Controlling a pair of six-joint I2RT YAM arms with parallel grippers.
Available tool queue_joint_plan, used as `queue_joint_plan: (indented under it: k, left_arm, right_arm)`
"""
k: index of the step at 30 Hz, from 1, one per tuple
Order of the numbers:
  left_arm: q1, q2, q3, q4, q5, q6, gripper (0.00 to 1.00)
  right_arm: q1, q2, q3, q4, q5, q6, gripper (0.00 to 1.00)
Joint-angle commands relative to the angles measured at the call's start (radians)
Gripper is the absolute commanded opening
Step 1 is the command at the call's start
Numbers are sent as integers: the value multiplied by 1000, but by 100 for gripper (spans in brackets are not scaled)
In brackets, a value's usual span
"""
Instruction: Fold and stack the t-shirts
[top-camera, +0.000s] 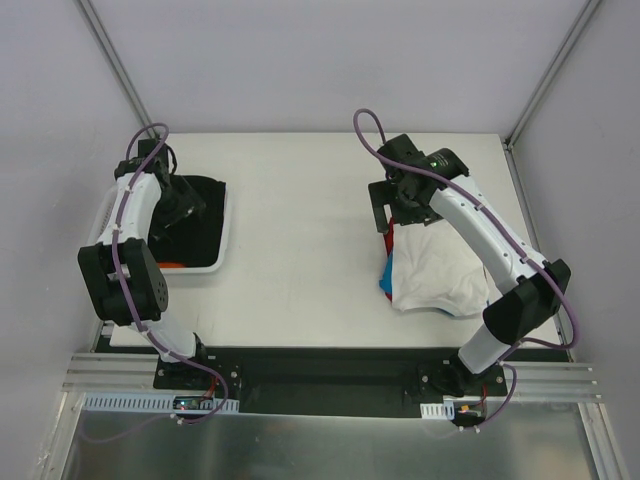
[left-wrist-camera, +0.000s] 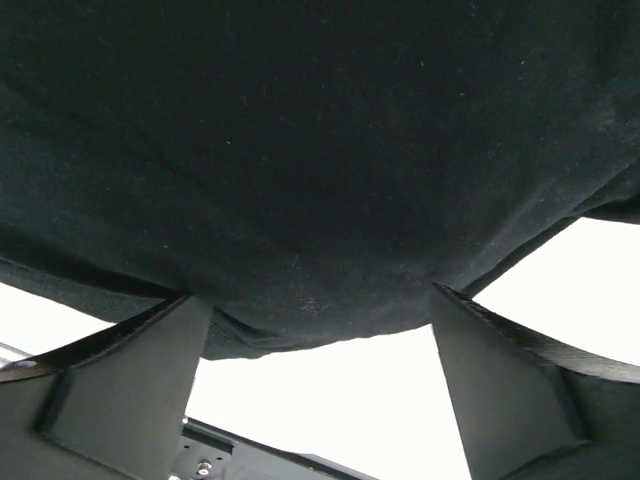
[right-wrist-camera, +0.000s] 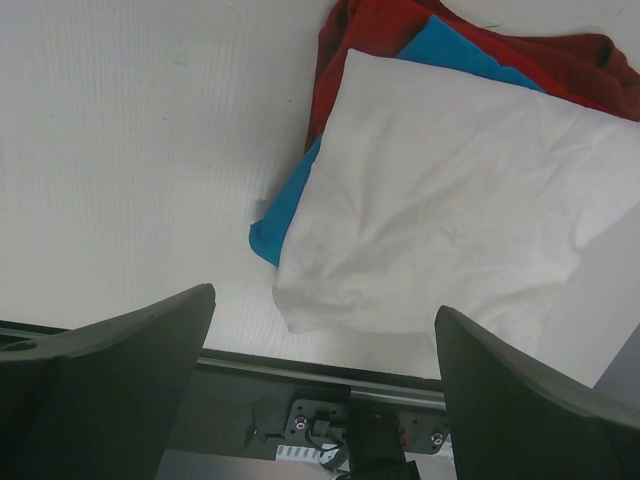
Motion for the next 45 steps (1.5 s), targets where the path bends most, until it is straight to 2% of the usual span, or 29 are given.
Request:
queue_joint_plan:
  k: [1, 2, 3, 4, 12, 15, 19, 20, 23, 26, 34, 39, 45]
  left_arm:
    - [23, -5, -3, 40, 42, 25, 74]
    - [25, -11, -18, 44, 45, 28, 57]
    - [28, -12, -23, 46, 46, 28, 16]
    - [28, -16, -27, 46, 44, 28, 0]
    - [31, -63, -44, 43, 38, 35, 0]
    - [33, -124, -15, 35, 50, 41, 0]
    - [30, -190, 48, 54, 205, 41, 0]
    - [20, -207, 57, 81, 328, 54, 0]
    - [-7, -262, 72, 149, 520, 77, 0]
    - [-78, -272, 62, 166, 634, 77, 0]
    - [-354, -316, 17, 222, 768, 46, 0]
    - [-438, -315, 5, 226, 837, 52, 0]
    - [-457, -347, -53, 225, 814, 57, 0]
  right_arm:
    - [6, -3, 35, -38, 9, -6, 96]
    - [4, 0, 38, -40, 9, -5, 96]
    - [4, 3, 41, -40, 6, -5, 96]
    - [4, 5, 43, -40, 3, -6, 96]
    - [4, 16, 41, -40, -11, -8, 96]
    - [4, 19, 40, -37, -14, -6, 96]
    - [7, 30, 32, -34, -29, 0, 96]
    - [8, 33, 30, -34, -32, 2, 96]
    - [11, 40, 27, -28, -43, 11, 96]
    - [18, 40, 26, -20, -49, 12, 96]
    - [41, 40, 17, -20, -54, 20, 96]
    - [52, 40, 21, -23, -47, 21, 96]
    - [60, 37, 32, -29, -35, 25, 96]
